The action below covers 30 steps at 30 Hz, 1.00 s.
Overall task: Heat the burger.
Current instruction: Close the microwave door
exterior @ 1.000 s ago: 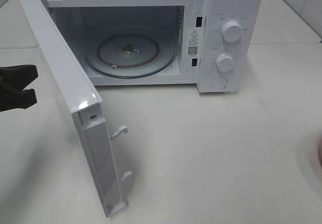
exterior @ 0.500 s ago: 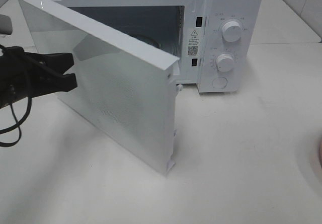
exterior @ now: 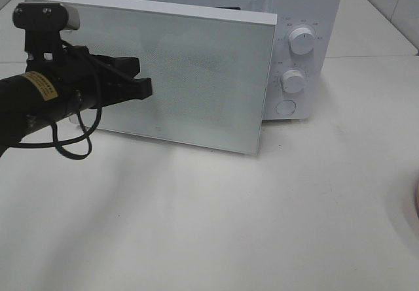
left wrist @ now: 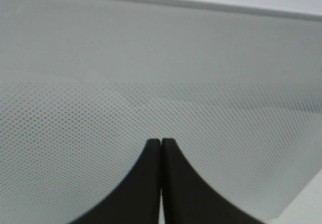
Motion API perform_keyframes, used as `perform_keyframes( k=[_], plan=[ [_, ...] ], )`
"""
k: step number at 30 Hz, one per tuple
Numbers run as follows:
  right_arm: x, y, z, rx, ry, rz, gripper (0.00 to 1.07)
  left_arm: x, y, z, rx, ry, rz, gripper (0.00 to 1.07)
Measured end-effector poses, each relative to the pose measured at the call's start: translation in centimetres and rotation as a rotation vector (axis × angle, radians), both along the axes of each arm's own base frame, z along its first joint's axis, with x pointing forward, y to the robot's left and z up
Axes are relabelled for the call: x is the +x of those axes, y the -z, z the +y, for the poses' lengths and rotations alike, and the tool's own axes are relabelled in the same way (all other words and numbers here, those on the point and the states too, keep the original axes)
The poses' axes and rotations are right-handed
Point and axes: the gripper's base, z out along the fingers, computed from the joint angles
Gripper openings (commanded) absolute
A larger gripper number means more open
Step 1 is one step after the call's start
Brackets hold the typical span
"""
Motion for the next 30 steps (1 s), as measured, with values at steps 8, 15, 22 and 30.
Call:
perform_keyframes(
  k=[8, 15, 22, 30],
  plan=[
    [0.0, 0.0, 0.0, 0.000, 0.000, 0.000, 0.76, 1.6, 0.0, -2.3, 0.003, -0.029, 0.001, 0.00],
    [0.0, 0.0, 0.0, 0.000, 0.000, 0.000, 0.76, 2.8, 0.2, -4.3, -0.021, -0.039, 0.000, 0.00],
    [0.0, 0.0, 0.0, 0.000, 0.000, 0.000, 0.76, 4.2, 0.4, -6.0, -0.009, -0.032, 0.005, 0.00],
    [0.0, 0.0, 0.0, 0.000, 0.000, 0.000, 0.76, 5.0, 0.8, -8.6, 0.011, 0.026, 0.006, 0.00]
  ],
)
